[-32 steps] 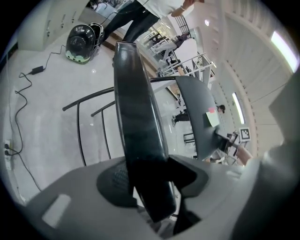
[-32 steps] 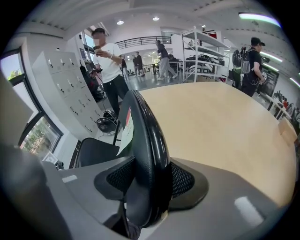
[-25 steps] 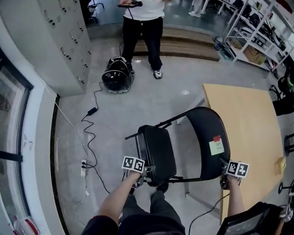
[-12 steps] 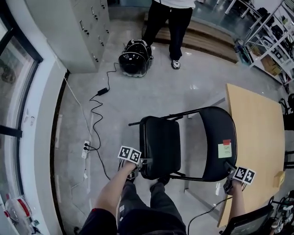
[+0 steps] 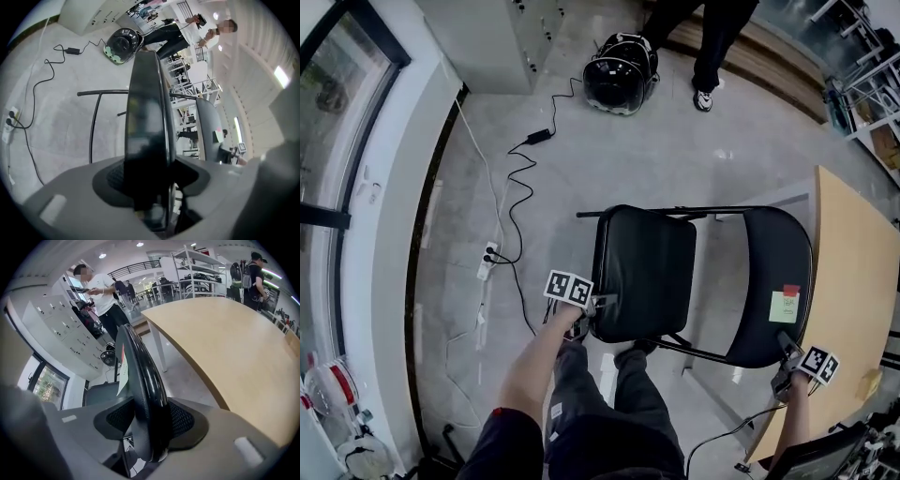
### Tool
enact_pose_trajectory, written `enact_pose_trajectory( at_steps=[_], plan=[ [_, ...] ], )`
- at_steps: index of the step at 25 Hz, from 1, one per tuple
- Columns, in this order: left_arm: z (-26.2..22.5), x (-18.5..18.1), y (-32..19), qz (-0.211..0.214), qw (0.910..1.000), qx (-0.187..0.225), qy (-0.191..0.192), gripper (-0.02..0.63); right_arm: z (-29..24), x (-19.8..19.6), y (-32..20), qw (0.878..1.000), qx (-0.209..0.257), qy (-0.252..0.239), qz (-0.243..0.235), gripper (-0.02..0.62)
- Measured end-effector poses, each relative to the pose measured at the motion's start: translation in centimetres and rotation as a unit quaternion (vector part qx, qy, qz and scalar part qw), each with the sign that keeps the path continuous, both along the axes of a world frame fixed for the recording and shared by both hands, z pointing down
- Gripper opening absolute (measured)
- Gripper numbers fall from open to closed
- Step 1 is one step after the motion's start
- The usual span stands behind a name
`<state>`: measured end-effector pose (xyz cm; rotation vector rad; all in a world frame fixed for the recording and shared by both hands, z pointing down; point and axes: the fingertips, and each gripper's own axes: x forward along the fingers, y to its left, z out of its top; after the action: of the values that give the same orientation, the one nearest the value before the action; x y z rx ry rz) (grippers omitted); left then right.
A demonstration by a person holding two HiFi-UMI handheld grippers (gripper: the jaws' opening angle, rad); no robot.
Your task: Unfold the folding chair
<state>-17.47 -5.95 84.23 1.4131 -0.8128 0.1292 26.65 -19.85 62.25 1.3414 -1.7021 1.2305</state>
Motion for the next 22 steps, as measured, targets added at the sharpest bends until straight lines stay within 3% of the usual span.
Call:
enact_pose_trajectory(
  at_steps=[22],
  plan=[
    [5.5, -5.4, 2.5, -0.016, 0.9999, 0.002, 0.006, 0.270, 2.9, -2.9, 1.7, 0.999, -0.024, -0.027, 0.007, 0.212]
  ],
)
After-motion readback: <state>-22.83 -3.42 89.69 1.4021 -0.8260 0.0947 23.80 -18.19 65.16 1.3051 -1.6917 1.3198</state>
